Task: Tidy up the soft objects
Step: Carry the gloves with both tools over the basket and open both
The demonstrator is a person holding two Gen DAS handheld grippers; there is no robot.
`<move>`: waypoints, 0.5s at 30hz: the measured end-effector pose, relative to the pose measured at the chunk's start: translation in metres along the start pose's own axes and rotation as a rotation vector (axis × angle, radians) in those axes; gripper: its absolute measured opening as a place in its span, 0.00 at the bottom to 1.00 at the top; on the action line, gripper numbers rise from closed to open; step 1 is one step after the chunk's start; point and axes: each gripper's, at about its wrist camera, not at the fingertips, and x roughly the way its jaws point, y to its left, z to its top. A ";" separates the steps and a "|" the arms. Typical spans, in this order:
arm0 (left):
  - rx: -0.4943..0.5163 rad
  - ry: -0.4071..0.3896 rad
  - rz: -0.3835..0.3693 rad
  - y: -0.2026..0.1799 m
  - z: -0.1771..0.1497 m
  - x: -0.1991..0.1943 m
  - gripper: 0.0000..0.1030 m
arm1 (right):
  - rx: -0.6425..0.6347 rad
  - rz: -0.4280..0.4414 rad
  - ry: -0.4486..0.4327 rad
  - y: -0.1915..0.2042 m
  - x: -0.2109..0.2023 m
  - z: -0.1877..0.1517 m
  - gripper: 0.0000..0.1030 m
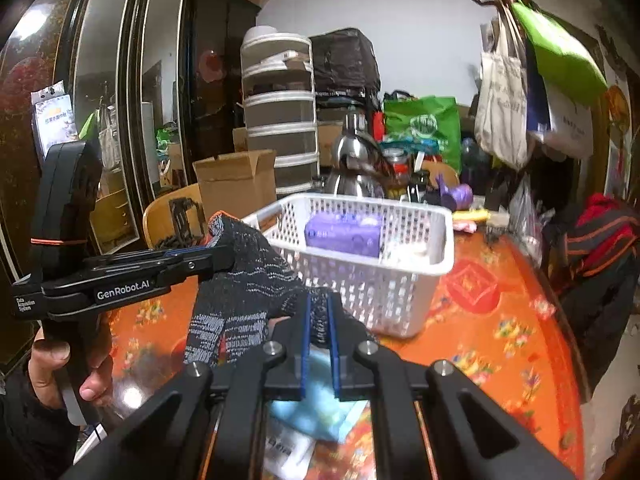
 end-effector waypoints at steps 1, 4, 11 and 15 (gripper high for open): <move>0.000 -0.008 0.001 -0.001 0.009 -0.002 0.08 | -0.004 0.004 -0.004 -0.002 0.000 0.010 0.06; -0.006 -0.018 -0.006 -0.004 0.039 -0.004 0.08 | -0.021 0.004 -0.025 -0.010 0.002 0.040 0.06; -0.008 -0.024 0.018 -0.004 0.123 0.013 0.08 | -0.056 -0.058 -0.039 -0.027 0.030 0.146 0.06; -0.008 -0.001 0.075 0.001 0.169 0.048 0.08 | -0.079 -0.124 0.010 -0.043 0.073 0.188 0.06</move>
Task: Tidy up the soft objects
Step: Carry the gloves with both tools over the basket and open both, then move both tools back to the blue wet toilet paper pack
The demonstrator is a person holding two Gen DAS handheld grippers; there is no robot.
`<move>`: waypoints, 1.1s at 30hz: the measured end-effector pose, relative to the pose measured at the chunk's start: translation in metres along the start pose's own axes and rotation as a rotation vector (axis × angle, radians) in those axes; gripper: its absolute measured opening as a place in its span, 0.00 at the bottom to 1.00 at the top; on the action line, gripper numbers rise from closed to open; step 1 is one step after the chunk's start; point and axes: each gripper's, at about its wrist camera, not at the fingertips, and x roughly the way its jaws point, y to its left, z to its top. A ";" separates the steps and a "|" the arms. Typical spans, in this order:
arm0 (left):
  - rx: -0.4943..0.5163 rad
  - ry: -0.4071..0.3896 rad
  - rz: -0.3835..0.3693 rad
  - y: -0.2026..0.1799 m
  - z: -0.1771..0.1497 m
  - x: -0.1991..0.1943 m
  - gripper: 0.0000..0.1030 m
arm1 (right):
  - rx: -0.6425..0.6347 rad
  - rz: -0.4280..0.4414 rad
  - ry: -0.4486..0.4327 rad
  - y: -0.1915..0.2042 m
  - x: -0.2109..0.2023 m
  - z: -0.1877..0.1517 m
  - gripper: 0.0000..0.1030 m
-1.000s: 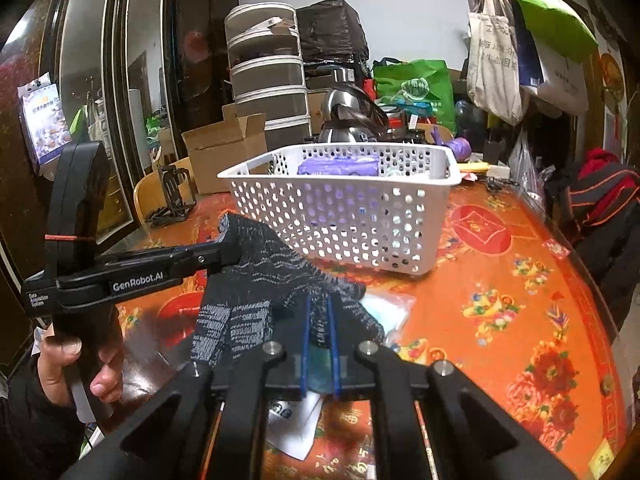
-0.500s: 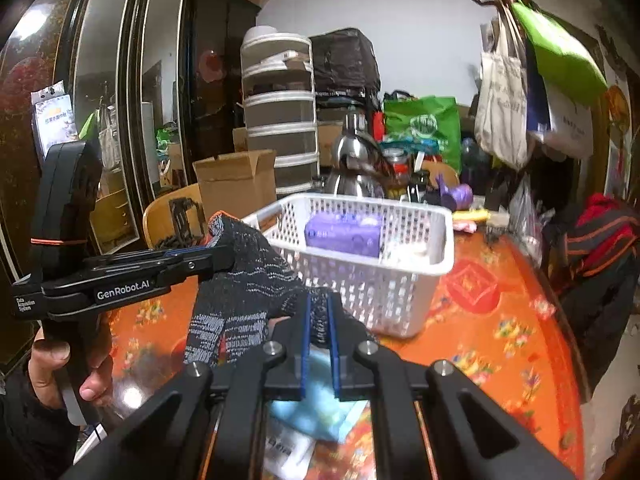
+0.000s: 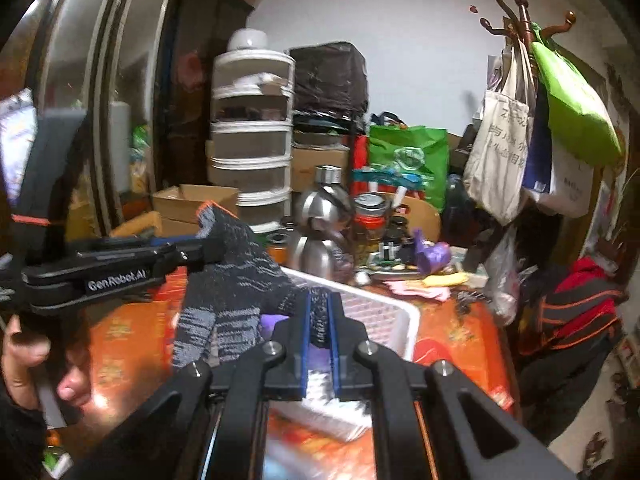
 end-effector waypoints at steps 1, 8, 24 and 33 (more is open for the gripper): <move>-0.002 0.009 0.019 0.002 0.010 0.012 0.08 | -0.009 -0.014 0.007 -0.003 0.009 0.011 0.06; -0.006 0.093 0.118 0.019 0.029 0.091 0.08 | -0.064 -0.053 0.101 -0.024 0.090 0.041 0.06; -0.048 0.225 0.174 0.072 -0.037 0.154 0.13 | 0.030 0.063 0.219 -0.026 0.141 -0.001 0.13; -0.059 0.191 0.184 0.079 -0.054 0.133 0.71 | 0.120 0.038 0.211 -0.041 0.131 -0.004 0.68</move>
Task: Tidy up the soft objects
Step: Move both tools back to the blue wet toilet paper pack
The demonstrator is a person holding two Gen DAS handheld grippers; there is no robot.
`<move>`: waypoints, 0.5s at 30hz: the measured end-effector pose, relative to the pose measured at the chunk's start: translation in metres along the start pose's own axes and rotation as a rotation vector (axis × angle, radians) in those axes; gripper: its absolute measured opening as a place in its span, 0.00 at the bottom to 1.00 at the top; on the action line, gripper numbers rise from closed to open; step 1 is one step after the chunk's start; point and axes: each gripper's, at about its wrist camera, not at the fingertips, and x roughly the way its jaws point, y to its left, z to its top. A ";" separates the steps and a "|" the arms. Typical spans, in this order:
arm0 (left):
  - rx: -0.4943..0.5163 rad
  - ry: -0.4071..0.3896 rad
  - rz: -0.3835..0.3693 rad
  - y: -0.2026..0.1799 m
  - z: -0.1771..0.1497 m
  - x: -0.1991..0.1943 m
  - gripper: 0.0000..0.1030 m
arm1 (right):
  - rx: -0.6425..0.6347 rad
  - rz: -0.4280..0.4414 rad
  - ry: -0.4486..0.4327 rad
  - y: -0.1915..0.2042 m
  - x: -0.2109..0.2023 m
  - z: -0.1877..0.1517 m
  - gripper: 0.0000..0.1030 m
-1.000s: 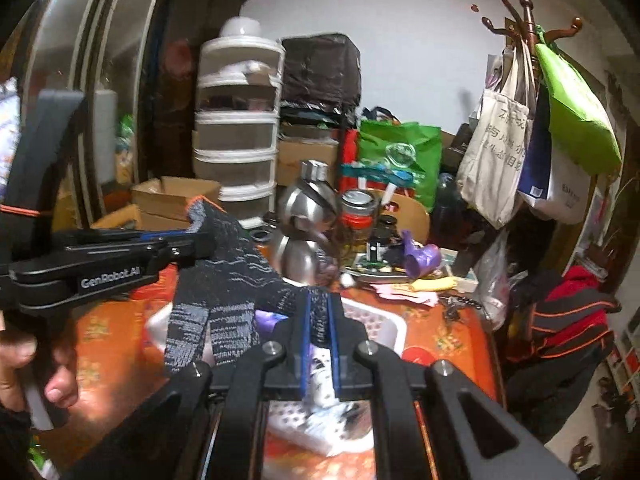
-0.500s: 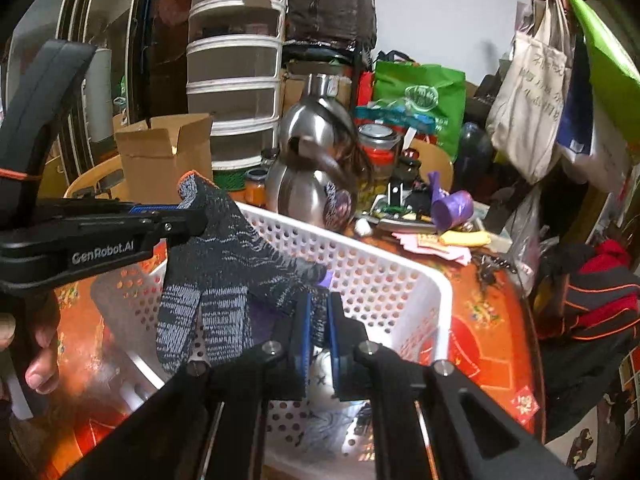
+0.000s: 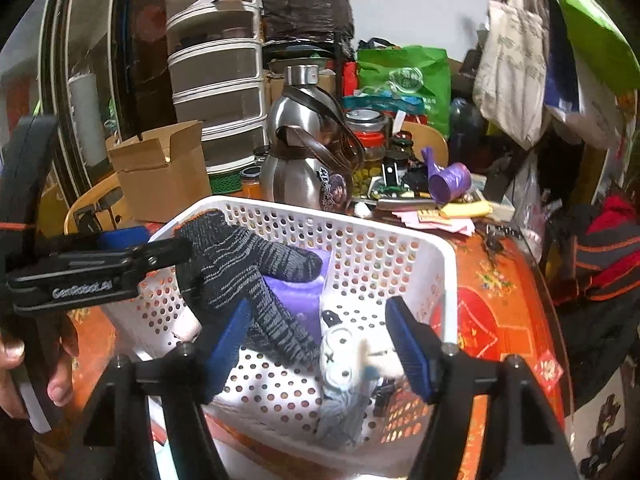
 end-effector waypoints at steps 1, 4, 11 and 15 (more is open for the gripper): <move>-0.007 0.003 -0.001 0.001 -0.002 -0.001 0.71 | 0.017 0.005 0.002 -0.002 0.000 0.000 0.68; 0.002 0.005 0.007 0.001 -0.009 -0.005 0.72 | 0.047 -0.002 0.002 -0.008 0.000 -0.002 0.71; 0.001 0.021 0.037 0.004 -0.017 -0.006 0.73 | 0.044 -0.032 0.020 -0.002 0.002 -0.005 0.72; -0.003 -0.009 0.018 0.005 -0.027 -0.027 0.73 | 0.045 -0.018 0.007 -0.001 -0.009 -0.012 0.73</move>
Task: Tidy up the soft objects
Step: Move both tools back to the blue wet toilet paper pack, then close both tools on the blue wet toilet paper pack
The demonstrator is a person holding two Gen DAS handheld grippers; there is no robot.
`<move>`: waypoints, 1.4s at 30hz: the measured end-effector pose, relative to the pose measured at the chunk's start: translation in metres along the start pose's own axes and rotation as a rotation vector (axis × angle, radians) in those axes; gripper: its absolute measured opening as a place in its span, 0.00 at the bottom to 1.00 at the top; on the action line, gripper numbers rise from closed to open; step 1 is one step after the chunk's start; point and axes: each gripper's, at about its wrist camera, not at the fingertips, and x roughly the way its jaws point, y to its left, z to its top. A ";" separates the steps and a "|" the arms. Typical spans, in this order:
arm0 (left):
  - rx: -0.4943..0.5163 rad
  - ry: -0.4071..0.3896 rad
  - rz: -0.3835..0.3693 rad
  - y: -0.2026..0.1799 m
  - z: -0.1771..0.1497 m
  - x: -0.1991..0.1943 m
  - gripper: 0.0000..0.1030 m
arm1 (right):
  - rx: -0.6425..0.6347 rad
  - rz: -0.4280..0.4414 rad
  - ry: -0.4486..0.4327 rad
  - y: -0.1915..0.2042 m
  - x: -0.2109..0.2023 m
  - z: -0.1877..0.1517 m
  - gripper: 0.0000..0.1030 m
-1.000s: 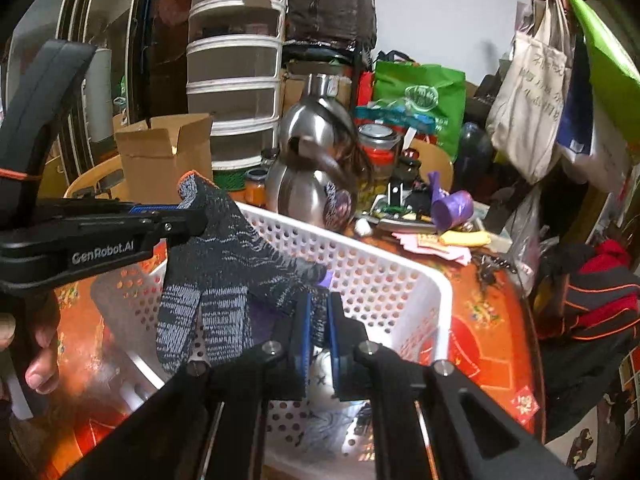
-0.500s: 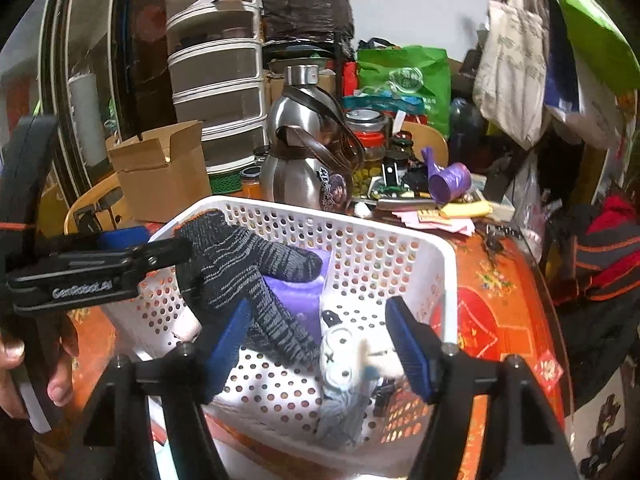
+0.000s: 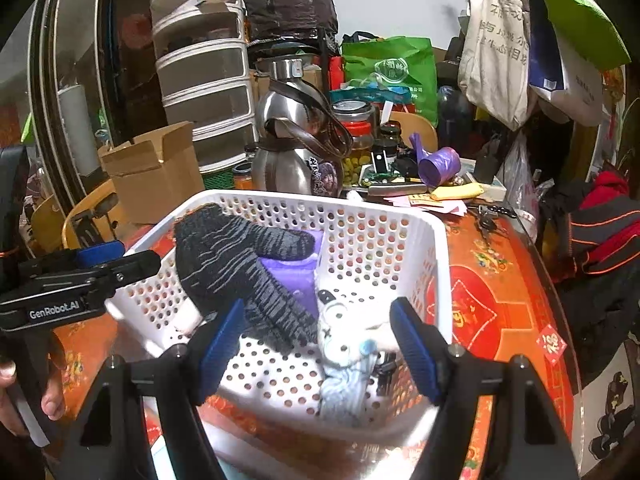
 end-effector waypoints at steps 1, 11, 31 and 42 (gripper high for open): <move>0.003 -0.004 0.008 0.000 -0.003 -0.004 0.73 | 0.003 -0.004 0.000 0.000 -0.002 -0.002 0.74; -0.016 -0.002 -0.024 0.001 -0.060 -0.049 0.73 | 0.087 0.007 0.016 0.001 -0.047 -0.051 0.74; 0.026 0.083 -0.157 -0.027 -0.203 -0.069 0.72 | 0.119 0.078 0.049 0.026 -0.082 -0.177 0.68; 0.039 0.106 -0.216 -0.028 -0.205 -0.056 0.55 | 0.113 0.106 0.082 0.033 -0.069 -0.178 0.52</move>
